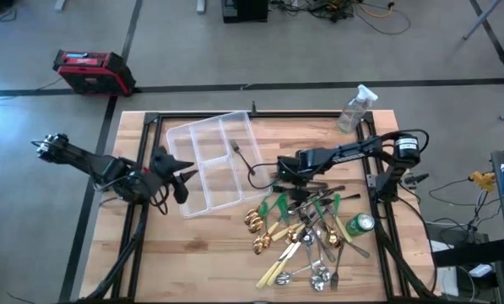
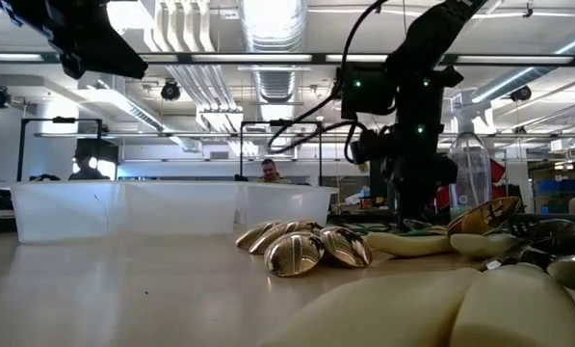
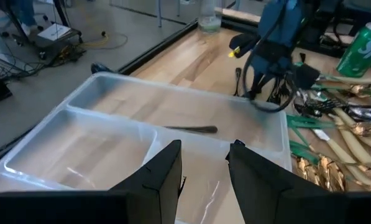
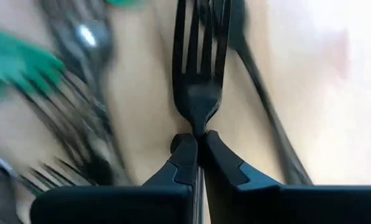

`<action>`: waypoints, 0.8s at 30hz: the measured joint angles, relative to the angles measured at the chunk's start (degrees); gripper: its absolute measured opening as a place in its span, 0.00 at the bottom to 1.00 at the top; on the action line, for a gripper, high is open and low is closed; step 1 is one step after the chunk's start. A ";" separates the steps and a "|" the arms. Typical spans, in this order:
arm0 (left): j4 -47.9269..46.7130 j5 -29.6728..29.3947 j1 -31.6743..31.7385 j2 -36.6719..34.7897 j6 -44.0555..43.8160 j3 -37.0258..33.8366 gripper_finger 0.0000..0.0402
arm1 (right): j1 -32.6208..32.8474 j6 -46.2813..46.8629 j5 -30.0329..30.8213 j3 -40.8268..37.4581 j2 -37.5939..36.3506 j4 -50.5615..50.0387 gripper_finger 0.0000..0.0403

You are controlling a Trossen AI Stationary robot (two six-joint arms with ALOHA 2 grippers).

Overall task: Sort silverware
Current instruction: Put the black fork into the transparent silverware tray

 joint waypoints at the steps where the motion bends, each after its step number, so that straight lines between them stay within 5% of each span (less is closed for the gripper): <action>1: -0.04 0.00 0.00 -0.06 0.45 0.62 0.29 | 0.00 0.59 0.74 0.89 -0.42 -2.33 0.00; 7: -0.30 -0.12 0.00 -0.42 2.29 4.08 0.29 | 0.26 6.01 6.70 9.63 -2.84 -14.30 0.00; 12: -1.08 -5.25 0.00 -0.54 4.51 4.69 0.29 | 0.92 13.46 8.59 17.78 -4.59 -13.61 0.00; 18: -2.37 -14.57 0.09 -0.30 6.00 4.31 0.29 | 0.10 23.75 7.94 20.98 -3.97 3.03 0.00; 24: -2.27 -15.01 0.59 -0.39 7.30 5.00 0.29 | -3.10 26.04 3.61 22.51 0.81 18.08 0.00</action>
